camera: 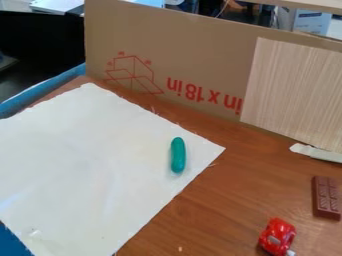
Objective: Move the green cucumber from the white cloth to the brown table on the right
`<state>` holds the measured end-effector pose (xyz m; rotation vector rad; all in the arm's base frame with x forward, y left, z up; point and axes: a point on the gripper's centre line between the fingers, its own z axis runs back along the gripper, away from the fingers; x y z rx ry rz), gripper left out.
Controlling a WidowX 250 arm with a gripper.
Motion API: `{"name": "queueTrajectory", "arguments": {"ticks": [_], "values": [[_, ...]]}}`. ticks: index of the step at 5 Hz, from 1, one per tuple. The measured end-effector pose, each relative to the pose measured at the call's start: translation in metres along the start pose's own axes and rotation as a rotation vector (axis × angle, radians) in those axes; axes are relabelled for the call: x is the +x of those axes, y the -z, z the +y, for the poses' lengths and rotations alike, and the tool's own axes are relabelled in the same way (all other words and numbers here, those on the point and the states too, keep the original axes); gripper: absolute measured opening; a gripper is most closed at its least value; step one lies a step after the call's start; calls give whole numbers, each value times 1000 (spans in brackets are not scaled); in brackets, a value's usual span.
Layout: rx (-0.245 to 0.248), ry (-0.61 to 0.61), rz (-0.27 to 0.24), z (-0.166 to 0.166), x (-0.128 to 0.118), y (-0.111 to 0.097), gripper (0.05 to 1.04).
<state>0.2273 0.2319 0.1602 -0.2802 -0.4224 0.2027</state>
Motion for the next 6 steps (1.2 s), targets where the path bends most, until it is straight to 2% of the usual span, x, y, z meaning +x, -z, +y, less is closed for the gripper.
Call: {"name": "queueTrajectory", "arguments": {"ticks": [1,2,3,4,5,6], "values": [[-21,-18,19,3,-3,8,999],[-63,-57,62,5,-9,20,999],[-74,-74,72,-7,-12,43,999],[-79,-94,69,-29,-16,82,999],[-19,-84,66,-51,-12,116,999],[26,-76,48,-73,-2,136,999]]}}
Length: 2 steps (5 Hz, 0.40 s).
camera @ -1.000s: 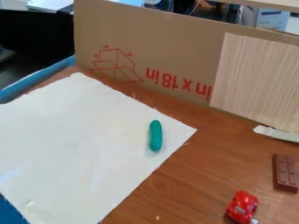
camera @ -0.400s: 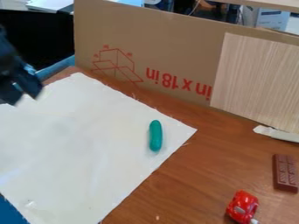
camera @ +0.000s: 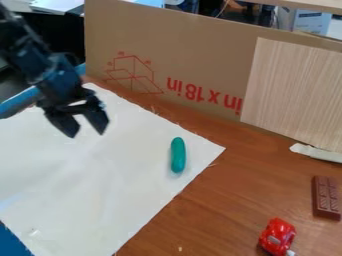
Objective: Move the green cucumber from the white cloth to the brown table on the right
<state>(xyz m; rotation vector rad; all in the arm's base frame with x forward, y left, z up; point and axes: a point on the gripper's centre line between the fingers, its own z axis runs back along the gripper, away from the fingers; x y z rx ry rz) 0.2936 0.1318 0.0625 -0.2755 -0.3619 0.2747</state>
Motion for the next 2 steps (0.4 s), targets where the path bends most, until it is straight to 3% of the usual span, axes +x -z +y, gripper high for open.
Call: {"name": "queueTrajectory", "arguments": {"ticks": [2], "values": [[-22,-15,-14,-50,12,22,999]]}}
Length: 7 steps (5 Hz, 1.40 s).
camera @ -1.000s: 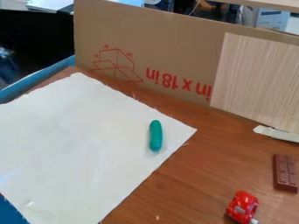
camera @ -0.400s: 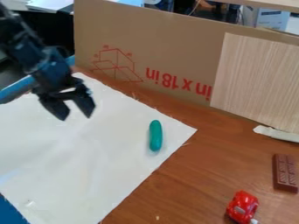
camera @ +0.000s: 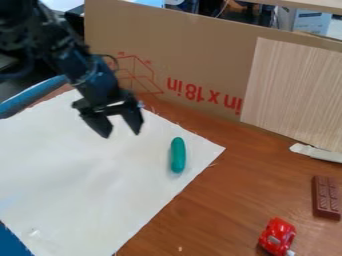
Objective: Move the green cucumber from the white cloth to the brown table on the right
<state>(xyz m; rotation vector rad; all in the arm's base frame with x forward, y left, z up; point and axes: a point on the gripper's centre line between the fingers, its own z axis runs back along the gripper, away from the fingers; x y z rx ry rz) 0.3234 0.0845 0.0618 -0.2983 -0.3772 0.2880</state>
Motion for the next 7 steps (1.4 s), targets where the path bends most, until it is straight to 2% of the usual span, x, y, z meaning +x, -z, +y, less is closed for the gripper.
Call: {"name": "queueTrajectory", "arguments": {"ticks": [1,2,7], "values": [[-31,-48,40,-15,2,11,999],[-30,-105,46,-29,5,23,999],[69,-248,14,-47,18,76,977]]}}
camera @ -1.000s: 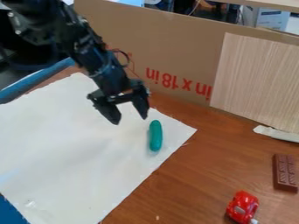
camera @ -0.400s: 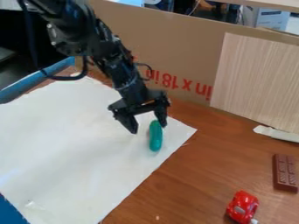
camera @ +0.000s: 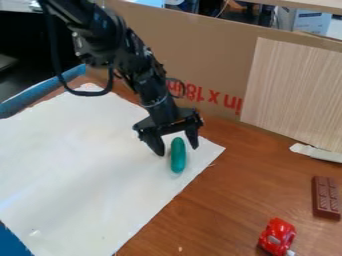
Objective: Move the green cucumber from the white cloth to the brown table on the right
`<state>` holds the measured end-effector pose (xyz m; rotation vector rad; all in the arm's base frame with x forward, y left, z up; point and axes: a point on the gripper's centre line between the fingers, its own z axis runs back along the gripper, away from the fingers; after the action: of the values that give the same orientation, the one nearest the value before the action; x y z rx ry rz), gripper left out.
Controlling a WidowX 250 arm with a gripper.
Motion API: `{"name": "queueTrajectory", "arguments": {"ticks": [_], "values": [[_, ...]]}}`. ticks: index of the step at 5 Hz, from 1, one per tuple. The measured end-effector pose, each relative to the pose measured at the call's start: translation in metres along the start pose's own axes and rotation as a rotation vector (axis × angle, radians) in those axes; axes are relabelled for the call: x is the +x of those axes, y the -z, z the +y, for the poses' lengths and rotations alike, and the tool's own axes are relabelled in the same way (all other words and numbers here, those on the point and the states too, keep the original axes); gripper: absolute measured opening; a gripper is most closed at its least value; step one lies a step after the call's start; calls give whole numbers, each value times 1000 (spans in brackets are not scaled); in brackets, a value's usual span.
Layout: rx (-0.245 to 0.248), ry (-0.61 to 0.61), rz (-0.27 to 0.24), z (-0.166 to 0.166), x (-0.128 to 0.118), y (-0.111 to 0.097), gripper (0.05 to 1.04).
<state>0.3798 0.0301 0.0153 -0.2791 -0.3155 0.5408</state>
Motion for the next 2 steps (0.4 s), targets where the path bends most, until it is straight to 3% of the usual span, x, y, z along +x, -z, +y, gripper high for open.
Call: {"name": "queueTrajectory", "arguments": {"ticks": [2], "values": [[8,-65,-16,-4,2,7,452]]}}
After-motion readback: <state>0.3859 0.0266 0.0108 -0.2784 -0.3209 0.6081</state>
